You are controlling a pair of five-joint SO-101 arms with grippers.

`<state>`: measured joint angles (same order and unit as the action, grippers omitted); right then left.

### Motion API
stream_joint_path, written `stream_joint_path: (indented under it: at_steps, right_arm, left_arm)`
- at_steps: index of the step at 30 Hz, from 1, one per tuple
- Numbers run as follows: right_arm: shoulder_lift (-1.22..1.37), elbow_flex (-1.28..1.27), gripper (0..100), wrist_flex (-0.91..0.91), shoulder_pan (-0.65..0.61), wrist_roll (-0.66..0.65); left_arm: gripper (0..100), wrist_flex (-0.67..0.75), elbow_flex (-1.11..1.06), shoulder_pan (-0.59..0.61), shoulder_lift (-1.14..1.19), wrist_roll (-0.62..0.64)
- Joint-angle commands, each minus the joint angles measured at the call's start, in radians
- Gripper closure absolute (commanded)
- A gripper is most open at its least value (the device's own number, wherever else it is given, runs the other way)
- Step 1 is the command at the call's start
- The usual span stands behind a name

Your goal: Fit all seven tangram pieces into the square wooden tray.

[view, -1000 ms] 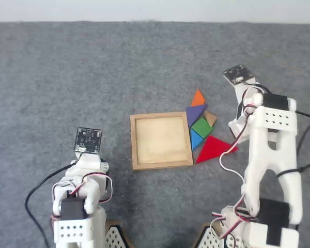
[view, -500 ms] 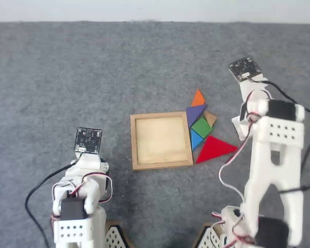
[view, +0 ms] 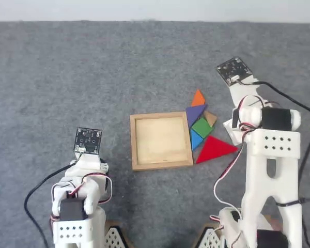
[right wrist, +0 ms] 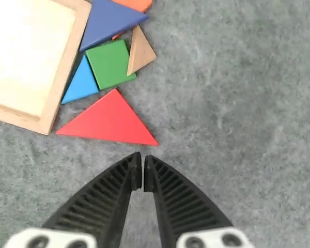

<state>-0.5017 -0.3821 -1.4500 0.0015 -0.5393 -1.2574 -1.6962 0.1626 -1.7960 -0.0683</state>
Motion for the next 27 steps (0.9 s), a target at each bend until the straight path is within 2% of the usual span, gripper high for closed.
stream_joint_path:
  at_steps: [1, 14, 19, 23, 27]
  right_arm:
    - [0.031, 0.017, 96.4, 0.042, -0.01, 0.0]
    - [0.028, 0.021, 96.4, 0.047, -0.012, 0.0]
    - [-0.013, 0.021, 96.4, -0.036, 0.002, -0.017]
    - [-0.024, 0.015, 96.4, -0.154, 0.079, -0.193]
    - [-0.016, -0.018, 94.4, -0.15, 0.236, -0.443]
  left_arm:
    - [98, -0.003, 0.012, 0.0, -0.02, -0.002]
    - [98, -0.003, 0.012, 0.0, -0.02, -0.002]
    - [98, -0.003, 0.012, 0.0, -0.02, -0.002]
    - [98, -0.003, 0.012, 0.0, -0.02, -0.002]
    - [98, -0.003, 0.012, 0.0, -0.02, -0.002]
